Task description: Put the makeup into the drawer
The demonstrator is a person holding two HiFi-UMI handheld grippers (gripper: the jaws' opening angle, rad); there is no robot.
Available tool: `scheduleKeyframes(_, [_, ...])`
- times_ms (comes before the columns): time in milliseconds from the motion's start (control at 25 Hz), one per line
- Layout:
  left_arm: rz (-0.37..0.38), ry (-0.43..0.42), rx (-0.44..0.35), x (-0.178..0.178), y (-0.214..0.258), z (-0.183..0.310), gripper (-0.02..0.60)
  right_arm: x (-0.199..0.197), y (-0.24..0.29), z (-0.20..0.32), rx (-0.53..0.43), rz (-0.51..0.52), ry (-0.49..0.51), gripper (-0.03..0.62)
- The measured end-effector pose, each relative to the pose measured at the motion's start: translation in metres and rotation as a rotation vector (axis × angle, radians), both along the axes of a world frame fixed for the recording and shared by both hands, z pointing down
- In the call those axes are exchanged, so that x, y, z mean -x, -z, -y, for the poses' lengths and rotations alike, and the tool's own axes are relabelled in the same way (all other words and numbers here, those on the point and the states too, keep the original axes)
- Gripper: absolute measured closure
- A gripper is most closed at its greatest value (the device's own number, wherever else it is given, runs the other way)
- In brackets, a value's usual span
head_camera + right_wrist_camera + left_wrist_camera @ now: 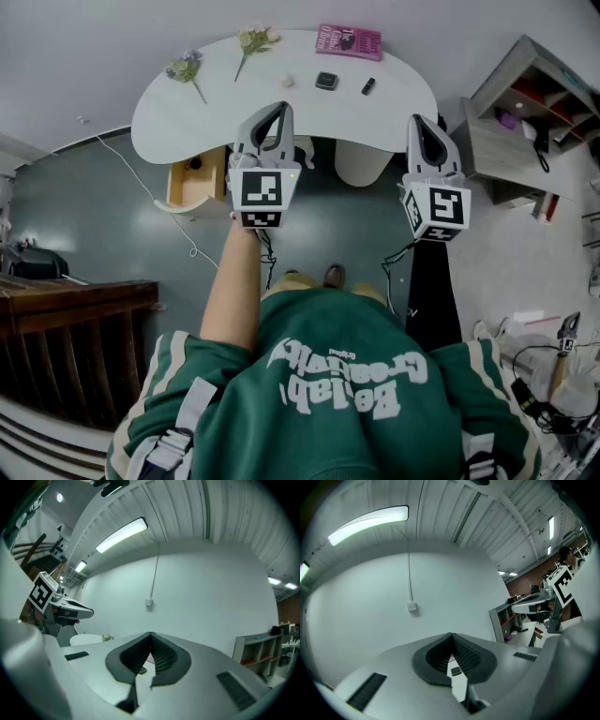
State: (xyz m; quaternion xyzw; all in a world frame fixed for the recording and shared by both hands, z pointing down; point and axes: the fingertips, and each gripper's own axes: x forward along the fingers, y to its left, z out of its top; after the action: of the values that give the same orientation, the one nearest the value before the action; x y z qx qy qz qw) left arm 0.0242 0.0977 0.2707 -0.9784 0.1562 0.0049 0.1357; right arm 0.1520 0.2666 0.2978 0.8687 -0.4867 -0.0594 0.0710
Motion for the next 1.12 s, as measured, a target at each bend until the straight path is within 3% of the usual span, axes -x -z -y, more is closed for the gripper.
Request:
scheduleKeyframes(720, [0.016, -0.014, -0.026, -0.017, 0.003, -0.003, 0.566, -0.011, -0.007, 0.0, -0.017, -0.001, 0.012, 0.585])
scheduleKeyframes(1120, [0.023, -0.048, -0.036, -0.079, -0.004, 0.041, 0.566, -0.07, -0.007, 0.039, -0.023, 0.013, -0.03, 0.585])
